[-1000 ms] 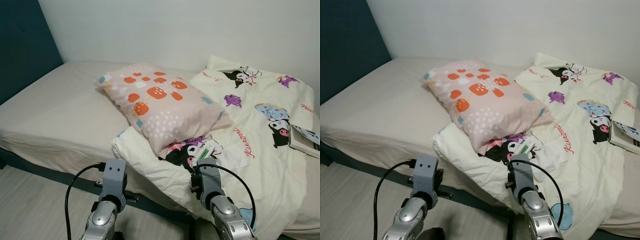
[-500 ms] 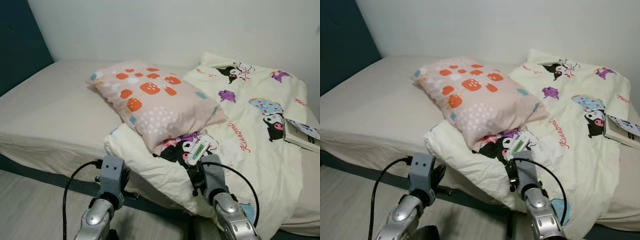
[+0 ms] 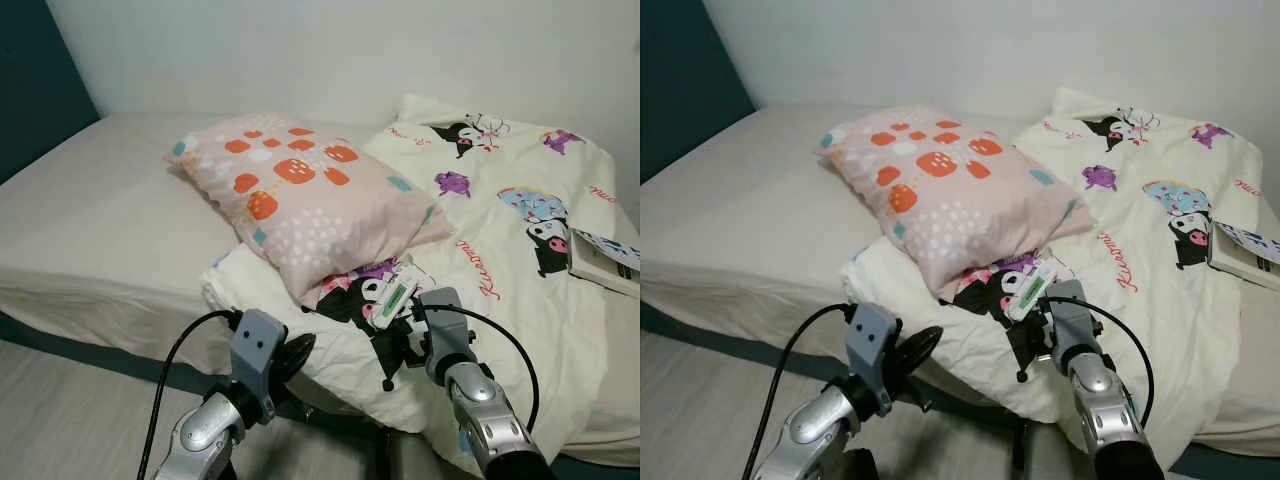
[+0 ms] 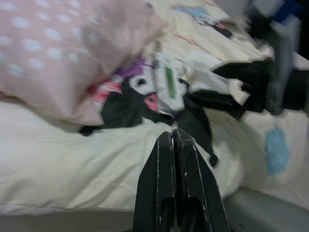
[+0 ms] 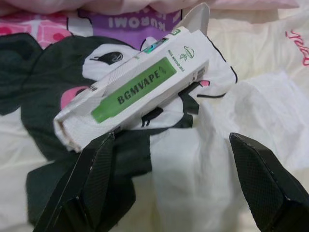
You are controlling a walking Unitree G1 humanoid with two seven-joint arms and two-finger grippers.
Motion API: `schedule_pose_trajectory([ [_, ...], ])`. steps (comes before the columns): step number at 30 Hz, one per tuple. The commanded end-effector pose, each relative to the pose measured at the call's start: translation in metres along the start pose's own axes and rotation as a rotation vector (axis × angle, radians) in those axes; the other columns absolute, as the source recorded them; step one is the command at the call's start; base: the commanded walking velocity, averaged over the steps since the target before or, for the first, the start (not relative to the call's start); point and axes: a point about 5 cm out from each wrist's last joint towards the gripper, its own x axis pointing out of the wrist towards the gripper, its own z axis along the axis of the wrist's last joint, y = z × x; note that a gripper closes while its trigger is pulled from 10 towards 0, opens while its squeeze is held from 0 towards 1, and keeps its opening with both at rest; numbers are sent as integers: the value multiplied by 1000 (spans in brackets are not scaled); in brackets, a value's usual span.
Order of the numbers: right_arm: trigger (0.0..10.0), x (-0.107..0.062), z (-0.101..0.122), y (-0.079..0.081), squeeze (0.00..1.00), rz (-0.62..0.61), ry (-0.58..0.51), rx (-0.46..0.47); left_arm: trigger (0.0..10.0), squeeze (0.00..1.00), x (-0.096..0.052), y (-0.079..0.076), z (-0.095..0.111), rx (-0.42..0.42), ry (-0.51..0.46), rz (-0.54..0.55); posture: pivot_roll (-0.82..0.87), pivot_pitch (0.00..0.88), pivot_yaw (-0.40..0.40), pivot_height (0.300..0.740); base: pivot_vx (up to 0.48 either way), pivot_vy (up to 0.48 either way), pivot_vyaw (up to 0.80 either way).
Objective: Clean up the room
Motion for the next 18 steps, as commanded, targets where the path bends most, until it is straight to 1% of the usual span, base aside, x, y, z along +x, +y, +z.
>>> schedule_pose_trajectory([
  [1,10000,1,-5,-1,1000,11,7,27,10000,0,-2,-3,3,17,-6,-33,-70,222,18,567,0,0,0],
  [4,10000,4,-2,-4,1000,14,2,33,10000,0,-2,-4,5,24,-6,-46,-52,243,21,567,0,0,0],
  [9,10000,9,-2,-11,1000,6,37,29,10000,0,-5,-7,9,17,-9,-72,-37,252,23,567,0,0,0],
  [10,10000,11,-2,-17,1000,-6,51,22,10000,0,-6,-9,12,11,-14,-88,-28,259,26,567,0,0,0],
  [12,10000,11,-2,-18,1000,-11,54,14,10000,0,-7,-10,12,10,-15,-89,-28,259,26,567,0,0,0],
  [14,10000,13,0,-23,1000,-19,72,-21,10000,0,-6,-11,14,10,-17,-98,-23,263,29,567,0,0,0],
  [15,10000,14,1,-25,973,-19,79,-37,10000,0,-6,-11,14,10,-17,-105,-23,263,29,567,0,0,0],
  [16,10000,14,2,-27,149,-21,84,-54,10000,0,-6,-12,15,9,-19,-107,-24,261,31,567,0,0,0],
  [17,10000,14,2,-27,149,-21,84,-54,10000,0,-6,-12,15,9,-19,-107,-24,261,31,567,0,0,0],
  [18,10000,14,3,-31,0,-27,91,-83,10000,0,-5,-12,16,9,-21,-114,-24,261,31,567,0,0,0],
])
